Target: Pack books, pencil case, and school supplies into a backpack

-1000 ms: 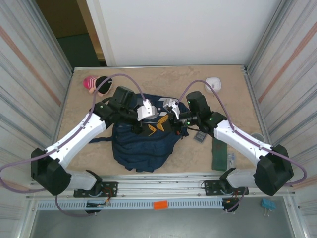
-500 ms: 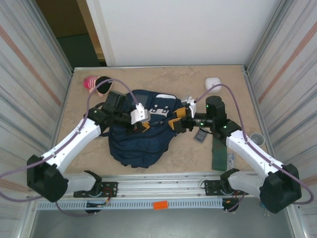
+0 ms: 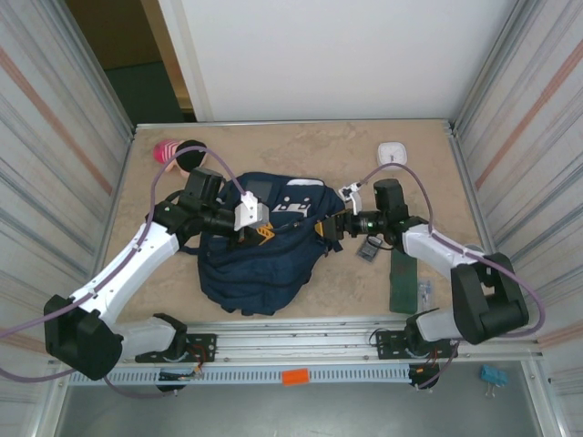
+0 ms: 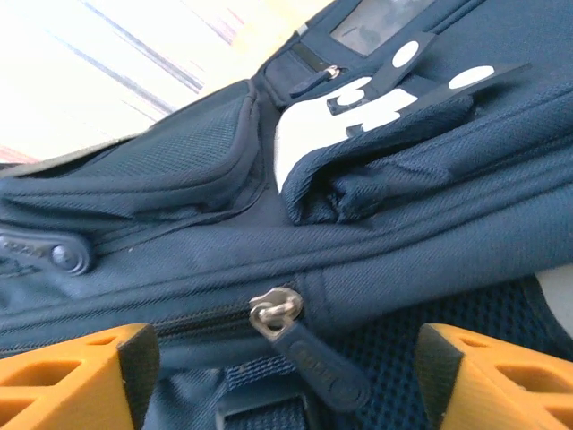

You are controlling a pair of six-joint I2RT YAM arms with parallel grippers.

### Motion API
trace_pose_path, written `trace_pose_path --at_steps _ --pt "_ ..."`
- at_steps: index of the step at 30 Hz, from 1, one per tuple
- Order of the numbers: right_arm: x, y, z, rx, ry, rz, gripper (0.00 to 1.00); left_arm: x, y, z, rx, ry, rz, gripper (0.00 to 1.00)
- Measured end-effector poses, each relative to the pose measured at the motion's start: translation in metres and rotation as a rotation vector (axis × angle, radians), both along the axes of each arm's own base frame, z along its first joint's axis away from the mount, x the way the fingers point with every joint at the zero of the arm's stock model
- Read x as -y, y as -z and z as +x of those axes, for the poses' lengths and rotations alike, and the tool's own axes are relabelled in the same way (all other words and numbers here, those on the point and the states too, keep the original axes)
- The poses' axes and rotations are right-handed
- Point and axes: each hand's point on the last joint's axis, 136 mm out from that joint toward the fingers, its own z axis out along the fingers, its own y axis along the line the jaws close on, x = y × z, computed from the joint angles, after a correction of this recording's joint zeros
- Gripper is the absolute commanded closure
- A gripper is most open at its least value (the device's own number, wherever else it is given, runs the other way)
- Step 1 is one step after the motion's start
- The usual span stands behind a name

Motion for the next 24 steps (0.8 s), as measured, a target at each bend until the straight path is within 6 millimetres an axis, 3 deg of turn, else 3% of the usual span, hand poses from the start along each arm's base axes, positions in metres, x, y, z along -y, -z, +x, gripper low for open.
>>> trace_pose_path --at_steps 2,11,21,24 --pt "-0.004 0.001 0.005 -0.008 -0.014 0.01 0.27 0.0 0.0 0.0 -0.001 0.001 -0.002 1.0" --pt "-0.01 0.002 0.006 -0.044 -0.06 0.03 0.71 0.0 0.0 0.0 -0.004 -0.004 0.002 1.0" --pt "-0.009 -0.016 -0.007 0.0 -0.077 0.042 0.98 -0.001 -0.003 0.013 0.017 -0.066 0.006 1.0" --pt "-0.009 -0.016 -0.007 -0.005 -0.076 0.04 1.0 -0.002 -0.005 0.017 0.023 -0.097 0.007 1.0"
